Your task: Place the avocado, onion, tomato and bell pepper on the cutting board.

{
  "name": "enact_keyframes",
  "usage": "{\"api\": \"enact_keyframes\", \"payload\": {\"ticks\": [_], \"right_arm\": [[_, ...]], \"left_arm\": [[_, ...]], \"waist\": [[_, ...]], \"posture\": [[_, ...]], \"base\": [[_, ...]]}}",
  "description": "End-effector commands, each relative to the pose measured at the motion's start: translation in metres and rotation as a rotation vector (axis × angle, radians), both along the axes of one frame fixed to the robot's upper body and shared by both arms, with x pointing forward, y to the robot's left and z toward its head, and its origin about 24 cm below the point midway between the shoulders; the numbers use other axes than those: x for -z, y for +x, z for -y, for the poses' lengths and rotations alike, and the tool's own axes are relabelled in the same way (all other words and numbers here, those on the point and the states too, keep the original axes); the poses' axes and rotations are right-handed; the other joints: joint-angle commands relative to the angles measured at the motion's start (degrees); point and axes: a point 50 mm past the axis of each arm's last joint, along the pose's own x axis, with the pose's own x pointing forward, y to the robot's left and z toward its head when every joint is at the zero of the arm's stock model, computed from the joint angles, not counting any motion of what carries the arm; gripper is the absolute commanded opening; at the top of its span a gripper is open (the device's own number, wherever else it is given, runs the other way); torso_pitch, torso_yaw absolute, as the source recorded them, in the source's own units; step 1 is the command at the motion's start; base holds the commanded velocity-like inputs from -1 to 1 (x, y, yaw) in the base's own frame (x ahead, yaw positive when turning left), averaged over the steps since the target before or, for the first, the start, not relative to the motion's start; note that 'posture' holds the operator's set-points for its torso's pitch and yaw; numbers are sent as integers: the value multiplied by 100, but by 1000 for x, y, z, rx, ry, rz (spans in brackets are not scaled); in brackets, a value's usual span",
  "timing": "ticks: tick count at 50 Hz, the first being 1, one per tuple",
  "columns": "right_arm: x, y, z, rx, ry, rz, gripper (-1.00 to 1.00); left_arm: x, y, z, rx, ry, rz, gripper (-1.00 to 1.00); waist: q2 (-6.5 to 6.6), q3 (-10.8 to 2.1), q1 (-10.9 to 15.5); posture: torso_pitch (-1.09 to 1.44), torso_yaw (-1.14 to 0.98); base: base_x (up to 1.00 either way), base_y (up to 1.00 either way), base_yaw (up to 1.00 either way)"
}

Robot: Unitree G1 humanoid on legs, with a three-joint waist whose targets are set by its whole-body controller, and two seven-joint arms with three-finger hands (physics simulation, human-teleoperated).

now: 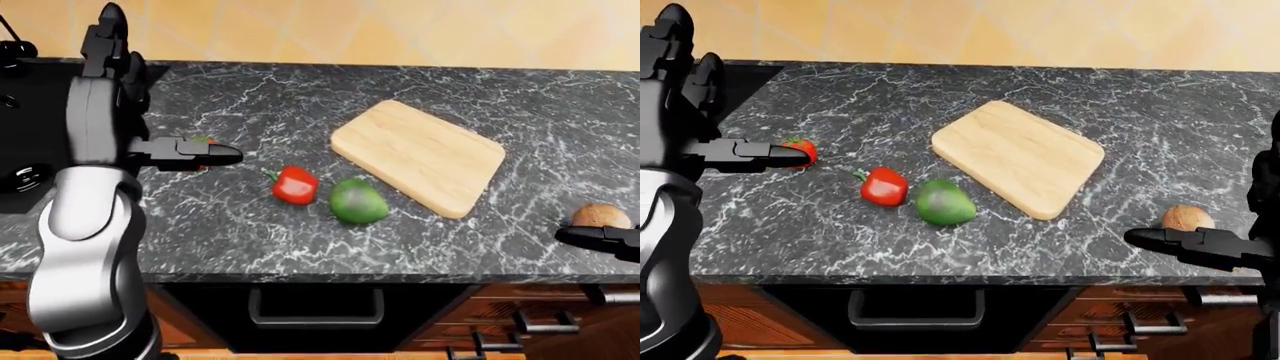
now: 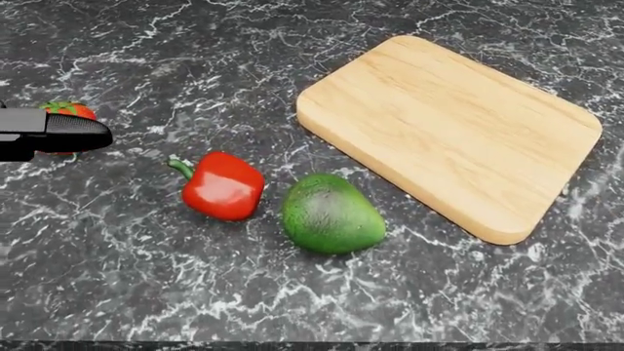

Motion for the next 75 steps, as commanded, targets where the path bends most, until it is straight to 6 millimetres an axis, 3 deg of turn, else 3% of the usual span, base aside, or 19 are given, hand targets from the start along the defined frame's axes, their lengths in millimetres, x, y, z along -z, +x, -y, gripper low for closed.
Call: {"api": "enact_keyframes", "payload": {"ticks": [1,9,12,18,24,33,42,57,60,68,69,70,75], "right_arm": [[-10,-8,1,7,-76,48,100],[7,-39,19,53,-54,33,100],[13,-40,21,58,-50,23,100],[10,-35,27,68,-50,16,100],[24,-27,33,69,-24,-2,100],[27,-15,38,68,-13,-26,100],[48,-21,49,101,22,-40,100],[58,-18,51,92,43,-54,99],[58,-17,51,84,45,-56,81],[60,-10,51,76,48,-57,70],[58,-3,49,62,49,-57,51],[57,-1,49,58,48,-55,45],[59,3,46,45,46,-61,32]], "left_arm": [[-14,-5,1,-6,18,82,100],[-11,-6,2,-1,20,78,100],[-9,-6,3,5,21,73,100],[-8,-7,2,1,19,72,100],[-8,-8,1,0,19,74,100],[-7,-9,0,0,17,74,100],[-6,-10,-2,-5,18,71,100],[-5,-10,-3,-9,19,71,100],[-5,-10,-3,-10,19,72,100],[-7,-10,-3,-8,20,72,100],[-7,-10,-3,-6,20,72,100],[-6,-10,-2,-3,20,72,100],[-6,-10,-3,-10,20,70,100]], "waist": [[-1,-110,-8],[-9,-121,14],[-3,-117,3],[11,-137,-19],[12,-141,-23],[24,-131,-21],[15,-109,-21],[36,-88,-41],[35,-90,-37],[30,-101,-30],[30,-103,-30],[30,-100,-28],[28,-120,-27]], "posture": [[0,0],[0,0],[0,0],[0,0],[0,0],[0,0],[0,0],[0,0],[0,0],[0,0],[0,0],[0,0],[0,0]], "base": [[0,0,0],[0,0,0],[0,0,0],[0,0,0],[0,0,0],[0,0,0],[0,0,0],[0,0,0],[0,0,0],[0,0,0],[0,0,0],[0,0,0],[0,0,0]]}}
